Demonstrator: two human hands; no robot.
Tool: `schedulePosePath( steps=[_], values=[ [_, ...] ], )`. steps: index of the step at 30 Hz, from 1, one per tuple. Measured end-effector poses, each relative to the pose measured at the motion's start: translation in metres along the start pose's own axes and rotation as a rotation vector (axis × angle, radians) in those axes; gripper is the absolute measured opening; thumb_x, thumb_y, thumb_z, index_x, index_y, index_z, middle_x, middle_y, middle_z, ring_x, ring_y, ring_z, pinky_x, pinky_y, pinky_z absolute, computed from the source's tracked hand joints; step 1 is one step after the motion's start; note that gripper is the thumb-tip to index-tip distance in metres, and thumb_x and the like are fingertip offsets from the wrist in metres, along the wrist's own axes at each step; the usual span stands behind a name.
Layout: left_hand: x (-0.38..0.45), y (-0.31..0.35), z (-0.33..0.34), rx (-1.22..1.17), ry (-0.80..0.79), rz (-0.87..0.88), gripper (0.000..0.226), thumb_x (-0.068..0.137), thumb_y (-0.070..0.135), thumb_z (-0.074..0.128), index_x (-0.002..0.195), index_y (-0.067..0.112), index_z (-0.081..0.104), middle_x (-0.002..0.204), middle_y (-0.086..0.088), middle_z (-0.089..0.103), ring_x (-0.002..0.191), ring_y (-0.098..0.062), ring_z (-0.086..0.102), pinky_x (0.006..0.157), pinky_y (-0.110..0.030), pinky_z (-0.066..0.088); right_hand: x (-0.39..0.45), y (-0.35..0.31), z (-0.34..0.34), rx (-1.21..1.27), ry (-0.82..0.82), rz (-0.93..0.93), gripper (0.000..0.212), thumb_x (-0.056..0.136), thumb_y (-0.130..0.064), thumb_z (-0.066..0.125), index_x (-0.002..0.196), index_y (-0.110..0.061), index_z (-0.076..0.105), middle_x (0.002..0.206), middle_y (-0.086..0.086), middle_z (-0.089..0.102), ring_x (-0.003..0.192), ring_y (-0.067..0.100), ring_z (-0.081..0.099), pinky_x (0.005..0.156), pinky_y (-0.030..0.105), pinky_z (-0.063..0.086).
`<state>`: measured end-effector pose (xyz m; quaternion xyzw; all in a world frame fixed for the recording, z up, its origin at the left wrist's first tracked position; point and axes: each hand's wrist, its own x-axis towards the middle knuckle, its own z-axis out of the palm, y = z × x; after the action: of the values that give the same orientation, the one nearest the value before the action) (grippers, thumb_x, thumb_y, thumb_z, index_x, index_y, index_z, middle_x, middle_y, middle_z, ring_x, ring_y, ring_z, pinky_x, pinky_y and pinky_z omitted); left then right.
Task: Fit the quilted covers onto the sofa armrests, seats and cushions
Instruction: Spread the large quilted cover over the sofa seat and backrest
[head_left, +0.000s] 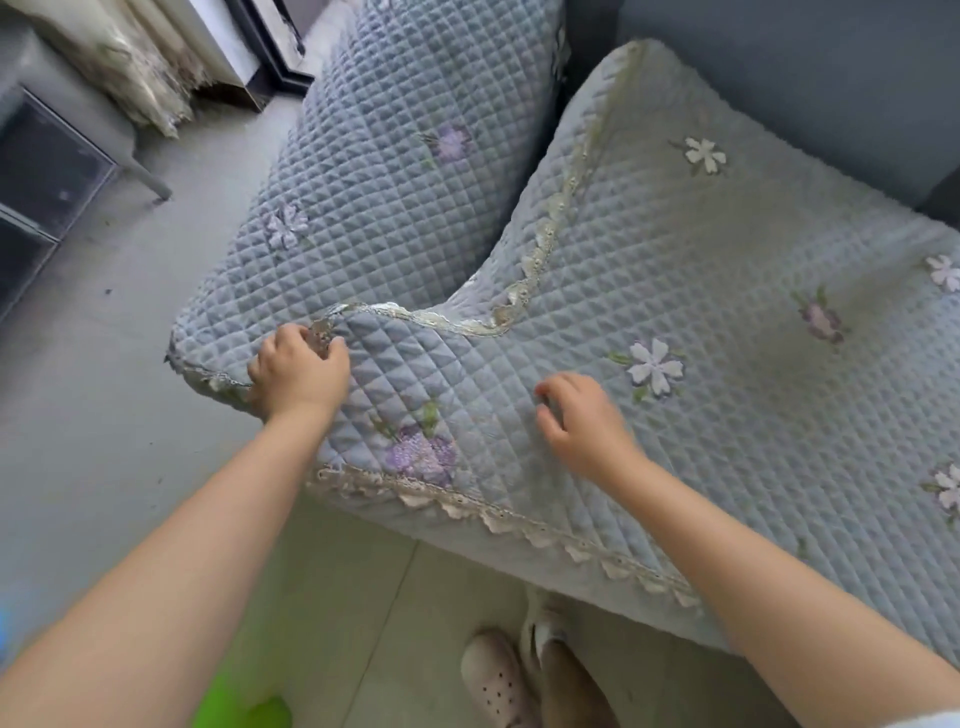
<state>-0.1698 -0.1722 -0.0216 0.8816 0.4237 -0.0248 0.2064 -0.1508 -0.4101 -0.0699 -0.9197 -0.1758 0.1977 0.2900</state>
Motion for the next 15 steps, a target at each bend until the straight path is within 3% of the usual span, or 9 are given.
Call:
schedulePosePath(
  steps=[4, 7, 9, 10, 12, 14, 15],
  values=[
    [0.038, -0.013, -0.011, -0.179, -0.445, -0.015, 0.052, 0.09, 0.043, 0.049, 0.135, 0.017, 0.039, 0.14, -0.008, 0.042, 0.126, -0.027, 0.041, 0.1, -0.039, 0.035, 0.057, -0.035, -0.004, -0.006, -0.006, -0.136, 0.036, 0.095, -0.013, 0.04, 0.129, 0.0, 0.045, 0.134, 0.012, 0.045, 0.127, 0.024, 0.035, 0.101, 0.022, 0.02],
    [0.056, -0.022, -0.011, -0.327, -0.623, -0.07, 0.063, 0.084, 0.065, 0.041, 0.133, 0.026, 0.04, 0.14, -0.001, 0.04, 0.128, -0.024, 0.039, 0.108, -0.042, 0.03, 0.097, -0.06, 0.006, -0.033, -0.039, -0.143, 0.036, 0.097, -0.02, 0.037, 0.126, 0.0, 0.046, 0.131, 0.013, 0.048, 0.123, 0.026, 0.038, 0.101, 0.03, 0.023],
    [0.068, -0.033, -0.005, -0.447, -0.655, -0.128, 0.052, 0.09, 0.06, 0.03, 0.128, 0.028, 0.044, 0.126, 0.005, 0.045, 0.121, -0.021, 0.044, 0.106, -0.039, 0.033, 0.12, -0.07, 0.021, -0.093, -0.097, -0.13, 0.032, 0.098, -0.025, 0.032, 0.109, -0.005, 0.054, 0.12, 0.013, 0.055, 0.115, 0.029, 0.045, 0.096, 0.036, 0.029],
    [0.073, -0.038, -0.002, -0.472, -0.636, -0.153, 0.044, 0.093, 0.053, 0.026, 0.117, 0.026, 0.051, 0.117, 0.004, 0.049, 0.111, -0.019, 0.049, 0.099, -0.036, 0.039, 0.128, -0.073, 0.028, -0.152, -0.141, -0.134, 0.031, 0.098, -0.027, 0.028, 0.095, -0.01, 0.054, 0.113, 0.013, 0.058, 0.109, 0.03, 0.049, 0.093, 0.038, 0.031],
    [0.078, -0.045, 0.006, -0.542, -0.604, -0.19, 0.041, 0.097, 0.045, 0.023, 0.099, 0.021, 0.057, 0.11, -0.002, 0.054, 0.097, -0.019, 0.054, 0.087, -0.032, 0.043, 0.138, -0.071, 0.037, -0.222, -0.203, -0.133, 0.043, 0.099, -0.032, 0.02, 0.069, -0.013, 0.043, 0.102, 0.016, 0.063, 0.099, 0.033, 0.055, 0.084, 0.037, 0.033],
    [0.082, -0.046, 0.014, -0.507, -0.611, -0.205, 0.053, 0.093, 0.05, 0.033, 0.119, 0.009, 0.054, 0.126, -0.007, 0.05, 0.113, -0.025, 0.049, 0.095, -0.034, 0.038, 0.141, -0.069, 0.04, -0.199, -0.187, -0.125, 0.052, 0.1, -0.035, 0.019, 0.054, -0.016, 0.033, 0.089, 0.018, 0.063, 0.089, 0.034, 0.057, 0.072, 0.034, 0.032],
    [0.087, -0.049, 0.022, -0.518, -0.615, -0.222, 0.071, 0.086, 0.057, 0.044, 0.131, 0.001, 0.044, 0.137, -0.013, 0.042, 0.124, -0.03, 0.043, 0.099, -0.035, 0.035, 0.137, -0.068, 0.039, -0.196, -0.166, -0.131, 0.053, 0.1, -0.035, 0.02, 0.052, -0.016, 0.031, 0.078, 0.016, 0.06, 0.082, 0.033, 0.056, 0.067, 0.033, 0.03]
  ],
)
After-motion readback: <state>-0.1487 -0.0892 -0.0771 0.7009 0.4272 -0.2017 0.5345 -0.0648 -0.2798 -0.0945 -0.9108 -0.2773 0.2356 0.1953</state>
